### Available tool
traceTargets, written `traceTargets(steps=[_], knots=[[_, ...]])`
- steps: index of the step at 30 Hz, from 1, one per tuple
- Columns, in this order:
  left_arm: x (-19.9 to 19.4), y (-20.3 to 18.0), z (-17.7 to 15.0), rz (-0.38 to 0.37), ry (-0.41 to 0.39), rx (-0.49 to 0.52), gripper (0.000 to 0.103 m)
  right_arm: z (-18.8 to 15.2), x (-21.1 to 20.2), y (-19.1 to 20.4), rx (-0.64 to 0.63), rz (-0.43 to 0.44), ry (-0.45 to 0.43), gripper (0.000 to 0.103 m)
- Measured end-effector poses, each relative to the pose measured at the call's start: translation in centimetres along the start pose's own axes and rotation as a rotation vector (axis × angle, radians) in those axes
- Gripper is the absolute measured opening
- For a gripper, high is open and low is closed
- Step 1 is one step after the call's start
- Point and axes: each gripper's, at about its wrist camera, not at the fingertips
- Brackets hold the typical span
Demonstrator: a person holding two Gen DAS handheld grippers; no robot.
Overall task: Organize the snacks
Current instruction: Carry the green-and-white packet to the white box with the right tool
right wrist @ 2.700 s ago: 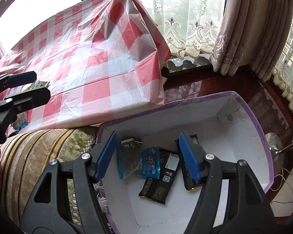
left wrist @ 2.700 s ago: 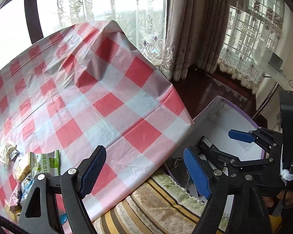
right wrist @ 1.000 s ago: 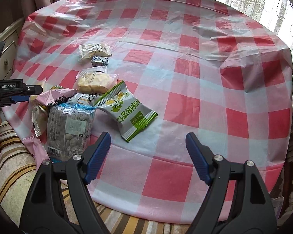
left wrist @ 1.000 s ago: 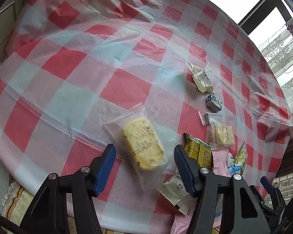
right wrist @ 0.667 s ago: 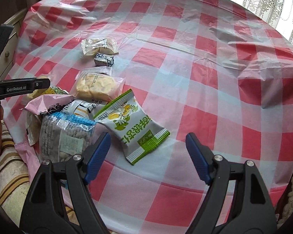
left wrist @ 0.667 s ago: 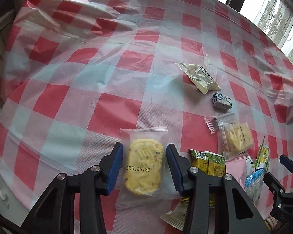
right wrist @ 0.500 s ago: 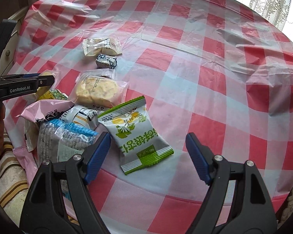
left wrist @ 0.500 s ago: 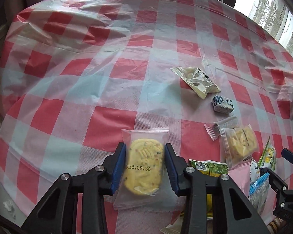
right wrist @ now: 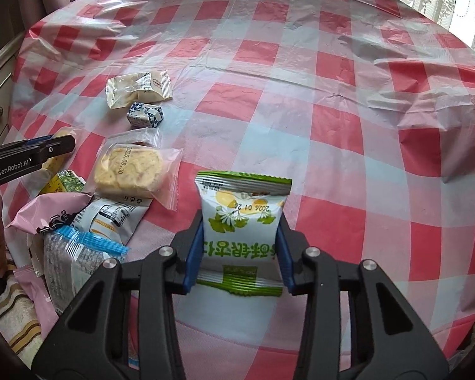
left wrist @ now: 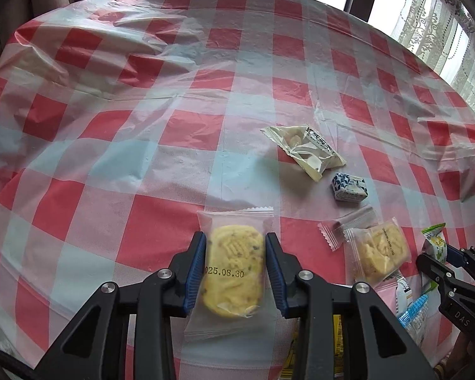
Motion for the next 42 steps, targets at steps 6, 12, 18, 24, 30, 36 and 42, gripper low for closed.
traceTargets(steps=[6, 12, 18, 24, 30, 36, 42], knots=[[-0.8, 0.0, -0.1, -0.016, -0.037, 0.000, 0.038, -0.3, -0.4, -0.3, 0.022, -0.042, -0.009, 0.042], [-2.4, -0.8, 0.0, -0.011, -0.080, 0.020, 0.038, -0.9, -1.9, -0.6, 0.043, -0.056, -0.031, 0.041], [-4.7, -2.9, -0.2, -0.039, -0.121, 0.064, 0.038, -2.0, -3.7, -1.3, 0.089, -0.053, -0.053, 0.041], [-6.6, -5.9, -1.0, -0.085, -0.135, 0.122, 0.038, -3.8, -5.7, -2.3, 0.141, -0.049, -0.072, 0.041], [-7.9, -10.1, -2.3, -0.160, -0.121, 0.194, 0.038, -6.1, -7.9, -4.0, 0.206, -0.056, -0.090, 0.041], [-8.7, -14.7, -4.2, -0.240, -0.084, 0.281, 0.038, -8.8, -9.8, -6.1, 0.275, -0.069, -0.098, 0.041], [-9.6, -19.2, -6.3, -0.307, -0.051, 0.370, 0.038, -12.1, -11.4, -8.4, 0.338, -0.097, -0.097, 0.041]])
Point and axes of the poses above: each gripper's, at about its wrist camera, not at the fingertips, and x roughly the way its jaws point, y to its left, z to its top, and after that the axes turned 3 degrees about y, right-handed
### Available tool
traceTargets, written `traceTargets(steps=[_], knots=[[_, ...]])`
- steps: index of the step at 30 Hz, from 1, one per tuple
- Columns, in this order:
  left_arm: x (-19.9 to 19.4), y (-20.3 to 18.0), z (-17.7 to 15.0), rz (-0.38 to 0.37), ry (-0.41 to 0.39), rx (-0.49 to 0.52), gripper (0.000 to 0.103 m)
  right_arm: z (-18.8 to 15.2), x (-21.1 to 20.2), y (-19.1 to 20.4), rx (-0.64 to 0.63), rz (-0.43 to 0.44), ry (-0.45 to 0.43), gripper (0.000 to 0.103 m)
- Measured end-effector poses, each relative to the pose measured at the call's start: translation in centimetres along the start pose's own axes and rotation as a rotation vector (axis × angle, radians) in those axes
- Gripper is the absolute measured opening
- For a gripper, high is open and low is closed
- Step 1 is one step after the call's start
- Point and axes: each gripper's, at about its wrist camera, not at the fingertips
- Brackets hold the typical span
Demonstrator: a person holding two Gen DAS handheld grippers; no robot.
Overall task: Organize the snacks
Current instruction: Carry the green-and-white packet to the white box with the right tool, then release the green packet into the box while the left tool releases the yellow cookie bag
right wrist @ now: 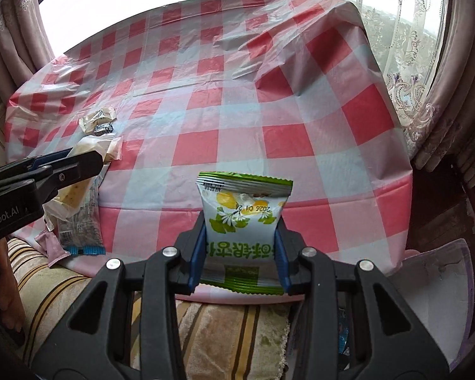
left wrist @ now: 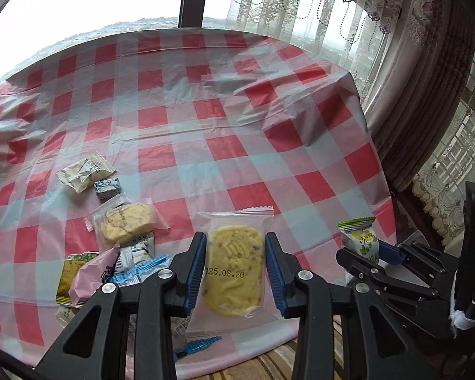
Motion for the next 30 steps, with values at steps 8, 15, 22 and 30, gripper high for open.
traceTargets(steps=[8, 15, 22, 30], knots=[[0.9, -6.1, -0.9, -0.107, 0.062, 0.091, 0.038, -3.4, -1.8, -5.2, 0.098, -0.044, 0.017, 0.041], [1.6, -10.6, -1.8, -0.191, 0.121, 0.166, 0.038, -5.9, -3.4, -9.7, 0.177, -0.099, 0.018, 0.041], [2.3, -14.7, -2.9, -0.284, 0.188, 0.232, 0.038, -7.2, -4.5, -13.3, 0.238, -0.154, 0.008, 0.042], [2.8, -17.9, -4.2, -0.454, 0.286, 0.275, 0.040, -7.9, -5.4, -15.2, 0.261, -0.246, 0.000, 0.060]])
Point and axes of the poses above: each gripper's, at about its wrist camera, not at the fingertips, and x roughly the way its jaws point, y to its left, z to its top, and after that the axes turned 3 degrees about y, right-handed
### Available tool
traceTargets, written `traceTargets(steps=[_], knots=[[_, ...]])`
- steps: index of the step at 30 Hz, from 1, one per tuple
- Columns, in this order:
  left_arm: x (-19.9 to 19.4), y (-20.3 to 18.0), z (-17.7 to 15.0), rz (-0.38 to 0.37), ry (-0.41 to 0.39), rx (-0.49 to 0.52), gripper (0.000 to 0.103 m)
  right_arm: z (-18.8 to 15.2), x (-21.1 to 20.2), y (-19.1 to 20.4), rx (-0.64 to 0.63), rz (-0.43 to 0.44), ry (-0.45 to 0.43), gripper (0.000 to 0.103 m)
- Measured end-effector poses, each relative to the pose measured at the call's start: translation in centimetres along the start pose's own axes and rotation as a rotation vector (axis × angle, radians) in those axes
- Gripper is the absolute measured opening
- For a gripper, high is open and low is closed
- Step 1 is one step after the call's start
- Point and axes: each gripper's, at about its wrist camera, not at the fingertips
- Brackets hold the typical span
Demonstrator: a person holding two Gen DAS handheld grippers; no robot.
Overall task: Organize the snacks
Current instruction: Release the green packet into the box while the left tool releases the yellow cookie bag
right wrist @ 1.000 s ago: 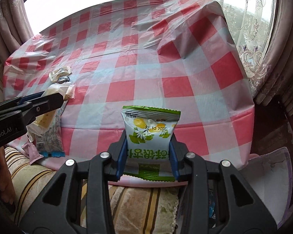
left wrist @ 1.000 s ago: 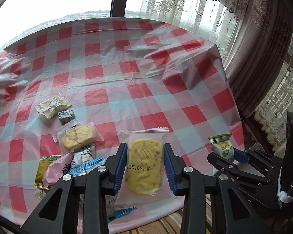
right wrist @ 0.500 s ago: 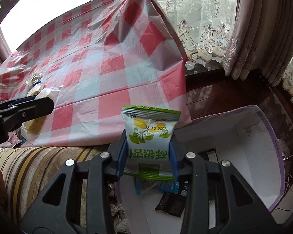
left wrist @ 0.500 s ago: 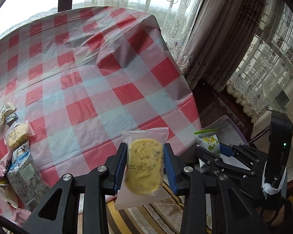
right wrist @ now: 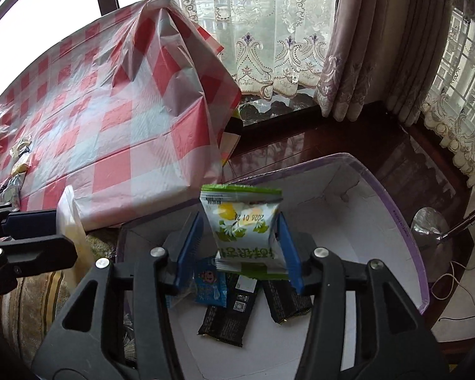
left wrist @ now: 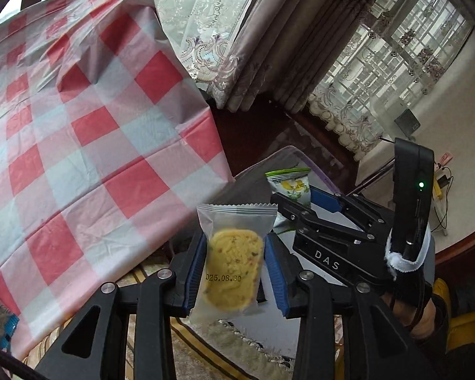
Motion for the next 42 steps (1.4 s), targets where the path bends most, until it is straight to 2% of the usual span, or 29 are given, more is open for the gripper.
traceTargets(steps=[1, 2, 4, 6, 9, 12, 13, 18, 21, 23, 27, 32, 37, 42], knots=[[0.1, -0.2, 0.0, -0.013, 0.008, 0.004, 0.043, 0.1, -0.2, -0.1, 0.000, -0.013, -0.006, 0.067], [0.1, -0.3, -0.1, -0.012, 0.008, 0.010, 0.045, 0.2, -0.3, -0.1, -0.001, -0.022, -0.013, 0.069], [-0.2, -0.4, -0.1, 0.001, -0.007, 0.014, 0.060, 0.5, -0.4, -0.1, -0.004, -0.037, -0.022, 0.074], [-0.8, -0.5, 0.0, 0.022, -0.039, 0.018, 0.065, 0.7, -0.7, 0.2, -0.012, -0.066, -0.032, 0.076], [-1.9, -0.9, 0.0, 0.155, -0.098, 0.027, 0.073, 1.2, -1.3, 0.8, -0.020, -0.128, -0.063, 0.077], [-3.1, -0.8, -0.2, 0.240, -0.172, 0.022, 0.079, 1.7, -2.0, 1.3, -0.023, -0.173, -0.086, 0.081], [-3.5, -0.7, -0.3, 0.255, -0.196, 0.026, 0.082, 1.8, -2.3, 1.5, -0.028, -0.179, -0.100, 0.081], [-5.8, -0.6, -0.5, 0.290, -0.311, 0.104, 0.082, 2.2, -3.9, 2.9, -0.067, -0.250, -0.201, 0.089], [-7.0, -0.6, -1.0, 0.362, -0.358, 0.158, 0.082, 2.1, -4.8, 3.9, -0.071, -0.204, -0.271, 0.090], [-7.7, 0.2, -1.2, 0.359, -0.359, 0.139, 0.082, 2.3, -4.9, 4.7, -0.081, -0.174, -0.260, 0.090], [-9.5, 2.6, -2.2, 0.371, -0.378, 0.064, 0.082, 2.3, -5.0, 6.2, -0.087, -0.002, -0.227, 0.090], [-12.4, 6.3, -4.1, 0.360, -0.429, -0.041, 0.082, 2.3, -4.3, 8.7, -0.087, 0.142, -0.136, 0.090], [-15.4, 10.1, -6.7, 0.388, -0.469, -0.153, 0.081, 2.0, -4.1, 11.8, -0.139, 0.203, -0.101, 0.090], [-17.8, 14.4, -9.4, 0.394, -0.478, -0.287, 0.081, 2.2, -3.6, 14.5, -0.159, 0.270, -0.046, 0.090]])
Point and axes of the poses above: each gripper's, at about its wrist camera, not at the fingertips, and x roughly the way its jaws point, y to its left, z to its top, and after that the axes turned 3 degrees about y, right-handed
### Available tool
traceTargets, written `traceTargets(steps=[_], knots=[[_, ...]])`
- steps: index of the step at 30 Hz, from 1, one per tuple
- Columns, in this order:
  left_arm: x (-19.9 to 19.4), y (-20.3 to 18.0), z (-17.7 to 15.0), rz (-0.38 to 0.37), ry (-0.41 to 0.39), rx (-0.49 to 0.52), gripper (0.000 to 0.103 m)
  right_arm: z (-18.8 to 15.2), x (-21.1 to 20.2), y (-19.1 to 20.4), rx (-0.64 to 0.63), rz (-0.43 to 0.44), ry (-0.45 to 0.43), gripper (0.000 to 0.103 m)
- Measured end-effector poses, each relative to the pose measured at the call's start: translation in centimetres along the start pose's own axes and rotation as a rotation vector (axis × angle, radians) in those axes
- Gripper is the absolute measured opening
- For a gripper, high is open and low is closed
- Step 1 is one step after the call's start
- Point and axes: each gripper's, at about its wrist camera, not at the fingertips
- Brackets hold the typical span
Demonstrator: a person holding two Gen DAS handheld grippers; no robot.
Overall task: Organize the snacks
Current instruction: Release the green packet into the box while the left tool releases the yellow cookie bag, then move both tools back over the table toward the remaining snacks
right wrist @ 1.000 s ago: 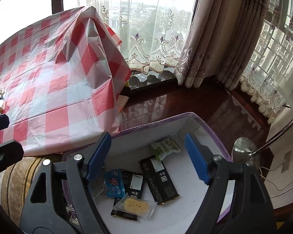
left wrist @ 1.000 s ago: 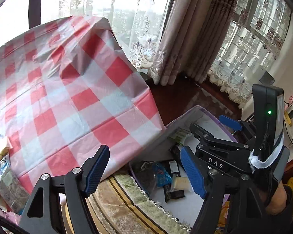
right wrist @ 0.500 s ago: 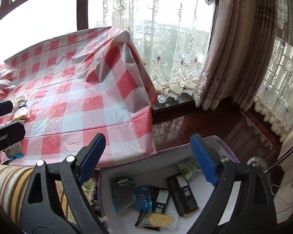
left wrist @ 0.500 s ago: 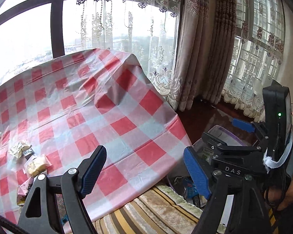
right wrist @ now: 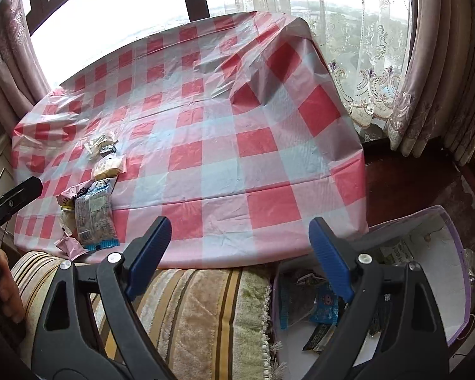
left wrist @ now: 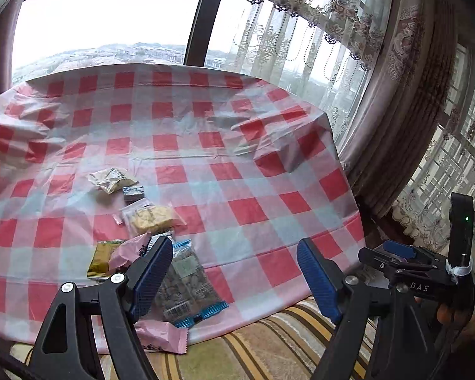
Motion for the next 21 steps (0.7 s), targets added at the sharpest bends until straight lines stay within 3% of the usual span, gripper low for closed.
traceTargets(steps=[7, 10, 21], knots=[[0.2, 6.4, -0.5, 0.014, 0.052, -0.141, 0.067, 0.5, 1.4, 4.7, -0.080, 0.038, 0.048, 0.090], [0.7, 8.5, -0.6, 0.007, 0.074, -0.192, 0.066, 0.7, 2.3, 6.8, -0.127, 0.054, 0.077, 0.090], [5.0, 12.7, -0.2, -0.046, 0.215, -0.302, 0.051, 0.9, 5.5, 13.4, -0.271, 0.115, 0.177, 0.090]])
Point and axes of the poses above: each gripper's, at about its wrist camera, not at the fingertips, and x roughly the way its jaws point, y to its left, z to its top, and after that the axes turned 3 degrees about y, right-handed
